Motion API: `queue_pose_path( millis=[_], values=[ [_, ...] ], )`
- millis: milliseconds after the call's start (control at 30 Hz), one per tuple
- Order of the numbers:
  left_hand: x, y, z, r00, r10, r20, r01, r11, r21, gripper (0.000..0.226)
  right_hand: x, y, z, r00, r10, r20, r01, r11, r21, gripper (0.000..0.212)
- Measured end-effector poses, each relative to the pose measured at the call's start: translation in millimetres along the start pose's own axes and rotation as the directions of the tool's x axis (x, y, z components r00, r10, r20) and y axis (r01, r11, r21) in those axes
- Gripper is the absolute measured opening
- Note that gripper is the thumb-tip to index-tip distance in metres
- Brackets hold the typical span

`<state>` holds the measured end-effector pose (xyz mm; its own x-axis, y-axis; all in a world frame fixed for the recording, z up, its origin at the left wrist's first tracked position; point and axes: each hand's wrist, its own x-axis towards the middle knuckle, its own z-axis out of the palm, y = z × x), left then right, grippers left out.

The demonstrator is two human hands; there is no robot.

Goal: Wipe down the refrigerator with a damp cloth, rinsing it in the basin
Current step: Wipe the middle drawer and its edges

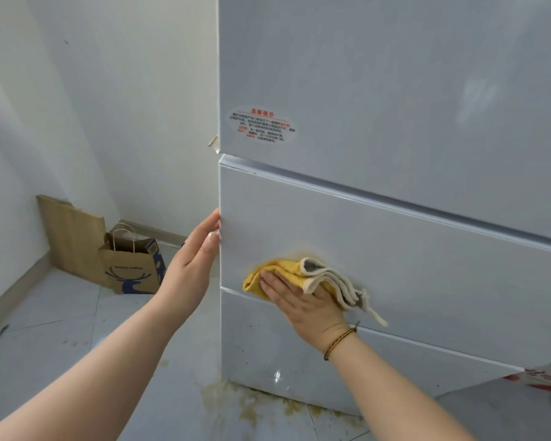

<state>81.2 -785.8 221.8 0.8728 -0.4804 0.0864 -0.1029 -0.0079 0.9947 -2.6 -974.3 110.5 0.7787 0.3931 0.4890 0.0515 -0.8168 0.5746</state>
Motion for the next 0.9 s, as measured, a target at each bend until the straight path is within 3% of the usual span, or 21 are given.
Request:
queue_pose_path(
  millis=[67,133,233,300,400,500,600,767,900],
  values=[
    [1,-1,-1,1.0,0.006,-0.003,-0.006,1.0,-0.014,0.025,17,12,-14,0.998,-0.009,-0.058,0.008,1.0,-0.019,0.066],
    [1,-1,1,1.0,0.002,-0.022,-0.002,0.999,-0.036,0.027,49,22,-32,0.973,0.128,-0.19,-0.133,0.991,-0.017,0.064],
    [1,0,3,1.0,0.013,-0.012,-0.013,1.0,-0.025,0.027,94,25,-51,0.88,0.33,-0.342,-0.356,0.934,-0.015,0.055],
    [2,1,1,1.0,0.014,0.002,-0.014,1.0,-0.022,0.024,103,21,-49,0.871,0.335,-0.36,-0.381,0.923,-0.062,0.054],
    [2,-3,3,1.0,-0.001,-0.028,0.0,1.0,-0.026,0.021,94,6,-35,0.923,0.228,-0.31,-0.264,0.961,-0.079,0.054],
    [-9,-18,13,0.992,-0.048,-0.116,0.057,0.996,0.071,0.038,71,-8,-17,0.985,0.085,-0.151,-0.088,0.996,-0.011,0.067],
    [-26,-33,25,0.985,0.089,-0.145,-0.046,0.959,0.278,0.057,40,-9,-8,1.0,-0.004,-0.008,0.004,1.0,-0.004,0.069],
    [-42,-49,57,0.914,0.397,0.086,-0.363,0.703,0.612,0.064,3,-1,-4,0.997,-0.021,0.076,0.02,1.0,0.01,0.049],
    [-51,-58,93,0.841,0.461,0.283,-0.518,0.538,0.665,0.049,-40,21,-8,0.993,0.025,0.116,-0.024,1.0,-0.007,0.062]
  ],
)
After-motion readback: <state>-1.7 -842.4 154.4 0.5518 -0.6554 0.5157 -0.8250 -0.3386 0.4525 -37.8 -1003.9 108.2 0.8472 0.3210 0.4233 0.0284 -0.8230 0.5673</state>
